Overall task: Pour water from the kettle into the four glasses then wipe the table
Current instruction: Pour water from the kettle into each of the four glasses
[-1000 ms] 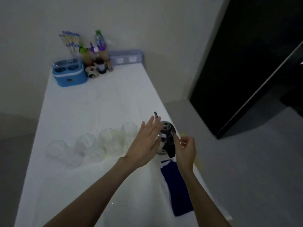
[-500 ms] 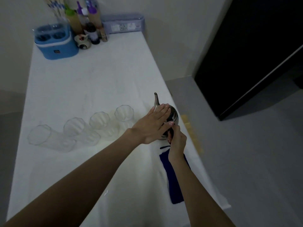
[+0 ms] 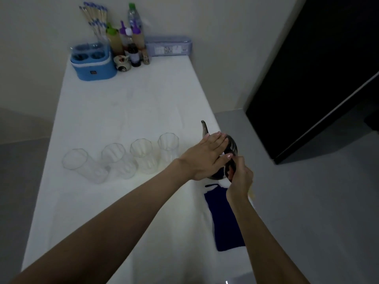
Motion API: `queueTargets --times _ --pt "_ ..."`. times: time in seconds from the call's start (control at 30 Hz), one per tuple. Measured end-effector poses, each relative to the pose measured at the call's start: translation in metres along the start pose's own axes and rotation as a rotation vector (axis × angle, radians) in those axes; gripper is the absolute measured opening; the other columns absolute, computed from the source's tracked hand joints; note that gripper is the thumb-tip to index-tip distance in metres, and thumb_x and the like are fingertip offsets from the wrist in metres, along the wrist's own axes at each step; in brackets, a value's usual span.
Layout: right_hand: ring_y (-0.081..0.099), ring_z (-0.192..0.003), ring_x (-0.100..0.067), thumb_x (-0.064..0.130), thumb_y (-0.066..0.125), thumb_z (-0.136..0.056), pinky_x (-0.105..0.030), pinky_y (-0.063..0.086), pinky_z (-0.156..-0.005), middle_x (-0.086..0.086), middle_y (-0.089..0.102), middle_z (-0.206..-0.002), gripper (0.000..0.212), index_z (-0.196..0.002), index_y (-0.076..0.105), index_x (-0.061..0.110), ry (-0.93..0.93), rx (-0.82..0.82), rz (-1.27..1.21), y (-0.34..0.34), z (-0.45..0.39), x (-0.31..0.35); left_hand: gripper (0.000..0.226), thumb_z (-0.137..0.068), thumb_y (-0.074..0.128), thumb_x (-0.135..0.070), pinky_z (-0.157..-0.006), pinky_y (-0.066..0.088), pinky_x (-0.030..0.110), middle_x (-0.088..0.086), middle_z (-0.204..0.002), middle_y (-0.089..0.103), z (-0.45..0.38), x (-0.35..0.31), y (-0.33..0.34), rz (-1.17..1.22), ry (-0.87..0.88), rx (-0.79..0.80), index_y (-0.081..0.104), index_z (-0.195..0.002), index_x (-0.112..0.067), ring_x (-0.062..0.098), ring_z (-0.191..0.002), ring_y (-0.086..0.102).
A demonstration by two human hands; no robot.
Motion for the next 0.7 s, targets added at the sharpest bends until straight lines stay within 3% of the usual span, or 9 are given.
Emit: queueTargets --times 0.17,0.27,0.53,0.7 --pt "0.048 -0.059 -0.011 0.025 0.062 -0.086 -0.025 0.041 -0.057 0.006 0.052 -0.055 0.029 -0.060 0.058 0.015 -0.055 -0.010 0.051 -0.001 0.035 0.035 0.065 -0.103 0.015 -0.043 -0.122 -0.007 0.032 0.010 -0.163 0.000 0.039 -0.023 -0.036 0.029 0.020 -0.124 0.004 -0.154 -0.004 0.016 -0.151 -0.007" --pt "0.044 -0.059 -0.012 0.026 0.064 -0.085 -0.027 0.037 -0.057 0.004 0.050 -0.055 0.028 -0.060 0.058 0.015 -0.090 0.030 0.087 0.005 0.058 0.048 0.065 -0.103 0.016 -0.044 -0.120 -0.009 0.029 0.009 -0.163 0.003 0.071 -0.028 -0.054 -0.012 0.013 -0.172 0.006 -0.154 -0.005 0.015 -0.151 -0.005" --pt "0.035 -0.052 -0.012 0.028 0.063 -0.079 -0.027 0.030 -0.051 0.002 0.042 -0.057 0.024 -0.061 0.051 0.016 -0.049 0.270 0.112 0.054 0.126 0.035 0.068 -0.102 0.023 -0.047 -0.121 -0.007 0.027 0.009 -0.163 0.006 0.171 -0.010 -0.078 0.015 -0.111 -0.294 0.010 -0.154 -0.006 0.014 -0.151 -0.001" --pt "0.043 -0.048 -0.010 0.024 0.062 -0.084 -0.020 0.038 -0.044 0.005 0.048 -0.052 0.024 -0.063 0.057 0.012 0.034 0.404 0.158 0.100 0.167 0.011 0.065 -0.102 0.025 -0.046 -0.121 -0.006 0.025 0.007 -0.163 0.004 0.226 0.024 -0.079 0.084 -0.232 -0.336 0.011 -0.154 -0.010 0.012 -0.151 -0.004"
Point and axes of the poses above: each hand's wrist, its own z-axis away from the middle knuckle, its own y-axis out of the palm, x = y × z, the point moved 8 cm from there along -z, towards the middle knuckle
